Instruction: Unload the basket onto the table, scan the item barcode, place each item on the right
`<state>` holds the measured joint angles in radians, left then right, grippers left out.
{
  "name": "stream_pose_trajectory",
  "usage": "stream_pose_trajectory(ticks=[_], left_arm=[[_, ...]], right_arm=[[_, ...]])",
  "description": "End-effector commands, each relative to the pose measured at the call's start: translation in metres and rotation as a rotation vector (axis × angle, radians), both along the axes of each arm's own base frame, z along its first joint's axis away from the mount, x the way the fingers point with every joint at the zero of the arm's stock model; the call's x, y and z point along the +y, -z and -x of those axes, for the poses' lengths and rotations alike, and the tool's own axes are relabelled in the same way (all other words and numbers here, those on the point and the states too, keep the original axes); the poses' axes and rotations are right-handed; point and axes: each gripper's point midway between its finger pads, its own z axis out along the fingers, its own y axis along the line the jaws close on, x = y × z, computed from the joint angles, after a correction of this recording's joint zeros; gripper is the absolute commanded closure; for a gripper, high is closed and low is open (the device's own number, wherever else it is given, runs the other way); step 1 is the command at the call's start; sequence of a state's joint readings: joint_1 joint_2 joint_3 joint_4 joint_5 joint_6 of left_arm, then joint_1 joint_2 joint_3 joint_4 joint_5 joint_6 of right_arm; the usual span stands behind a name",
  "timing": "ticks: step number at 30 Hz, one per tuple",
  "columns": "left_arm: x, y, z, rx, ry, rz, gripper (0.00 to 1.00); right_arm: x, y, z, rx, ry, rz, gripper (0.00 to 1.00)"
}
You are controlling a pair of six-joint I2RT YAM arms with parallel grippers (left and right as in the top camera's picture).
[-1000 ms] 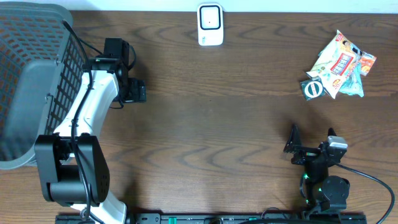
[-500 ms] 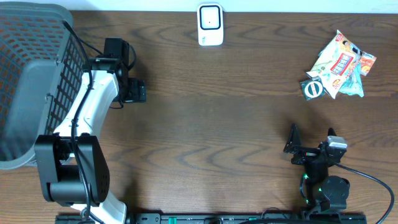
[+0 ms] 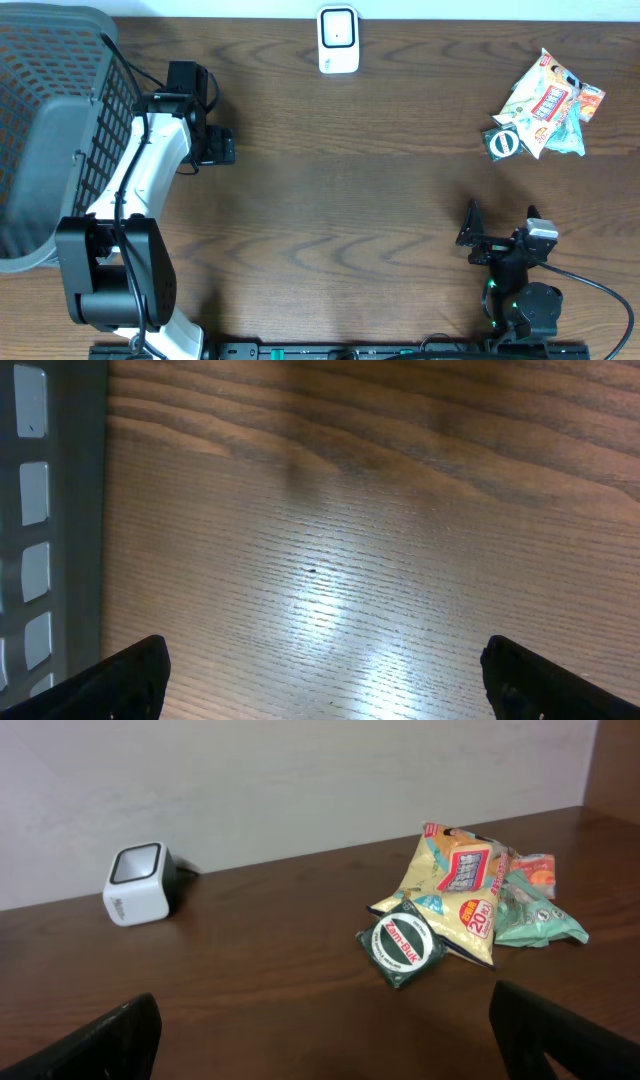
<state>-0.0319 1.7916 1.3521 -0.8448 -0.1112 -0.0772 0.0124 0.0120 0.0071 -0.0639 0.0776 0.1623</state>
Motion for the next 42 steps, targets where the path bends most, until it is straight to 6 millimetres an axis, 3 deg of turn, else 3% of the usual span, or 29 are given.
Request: stream_pose_trajectory(ticks=[1,18,22,26,28,31,39,42], left_arm=[[0.001,0.001,0.002,0.008,0.004,-0.007,0.02],[0.001,-0.001,0.001,0.001,0.004,-0.007,0.02],[0.001,-0.021,0.000,-0.055,0.003,-0.005,0.02],[0.001,-0.053,0.001,-0.145,0.003,-0.003,0.02],[0.017,-0.074,0.003,-0.199,-0.026,-0.085,0.02],[0.020,-0.102,0.008,-0.277,-0.034,-0.102,0.02],[0.021,-0.143,0.022,-0.389,-0.043,-0.100,0.02],[0.021,-0.149,0.043,-0.364,-0.039,-0.095,0.02]], right_arm=[[0.000,0.001,0.000,0.002,-0.005,0.018,0.01],[0.000,0.001,0.000,0.002,-0.005,0.018,0.01],[0.000,0.001,0.000,0.002,-0.005,0.018,0.01],[0.000,0.001,0.000,0.002,-0.005,0.018,0.01],[0.000,0.001,0.000,0.002,-0.005,0.018,0.01],[0.000,0.001,0.000,0.002,-0.005,0.018,0.01],[0.000,0.001,0.000,0.002,-0.005,0.018,0.01],[0.000,0.001,0.000,0.002,-0.005,0.018,0.01]])
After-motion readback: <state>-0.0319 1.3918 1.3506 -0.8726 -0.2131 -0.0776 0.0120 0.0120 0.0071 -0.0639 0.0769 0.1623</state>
